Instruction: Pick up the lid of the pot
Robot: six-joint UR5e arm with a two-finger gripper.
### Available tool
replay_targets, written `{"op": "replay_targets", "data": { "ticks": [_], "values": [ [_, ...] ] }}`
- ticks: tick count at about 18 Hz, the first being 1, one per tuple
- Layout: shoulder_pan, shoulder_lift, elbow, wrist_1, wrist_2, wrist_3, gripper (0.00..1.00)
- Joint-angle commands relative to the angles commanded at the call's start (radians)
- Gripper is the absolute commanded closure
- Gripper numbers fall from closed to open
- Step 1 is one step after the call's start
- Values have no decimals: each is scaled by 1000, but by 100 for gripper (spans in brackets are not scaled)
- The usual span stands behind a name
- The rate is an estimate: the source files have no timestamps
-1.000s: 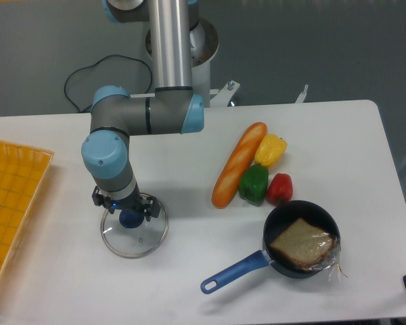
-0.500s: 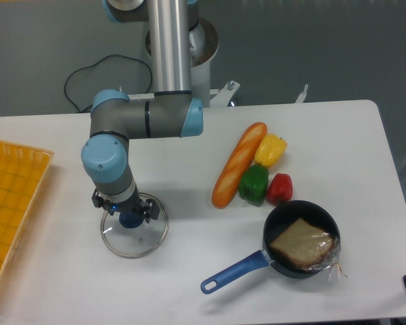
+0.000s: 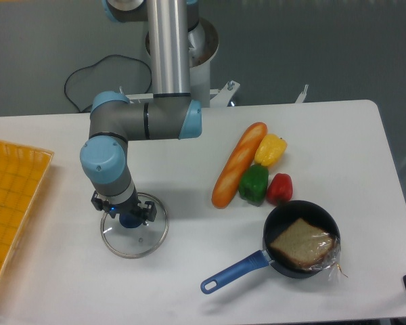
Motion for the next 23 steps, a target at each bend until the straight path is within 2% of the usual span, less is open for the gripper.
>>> {"op": "replay_targets", "data": {
  "ticks": [6, 11, 17, 23],
  "values": [
    [0, 2, 0, -5, 8, 0, 23],
    [-2, 3, 0, -6, 14, 2, 30],
    [0, 5, 0, -8, 14, 2, 45],
    [0, 26, 0, -11, 17, 3, 48]
  ]
}}
